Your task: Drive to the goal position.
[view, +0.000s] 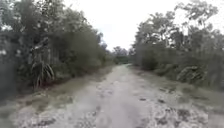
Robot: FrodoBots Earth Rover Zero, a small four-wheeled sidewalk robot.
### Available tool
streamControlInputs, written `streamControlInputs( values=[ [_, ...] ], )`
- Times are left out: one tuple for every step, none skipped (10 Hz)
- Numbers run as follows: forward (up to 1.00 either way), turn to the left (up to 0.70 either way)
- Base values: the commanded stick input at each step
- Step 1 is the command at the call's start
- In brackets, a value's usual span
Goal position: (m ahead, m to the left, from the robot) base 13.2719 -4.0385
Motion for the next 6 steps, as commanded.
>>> streamControlInputs(
  values=[
    [1.0,0.0],
    [1.0,0.0],
    [1.0,-0.26],
    [1.0,-0.4],
    [1.0,-0.4],
    [1.0,-0.4]
  ],
)
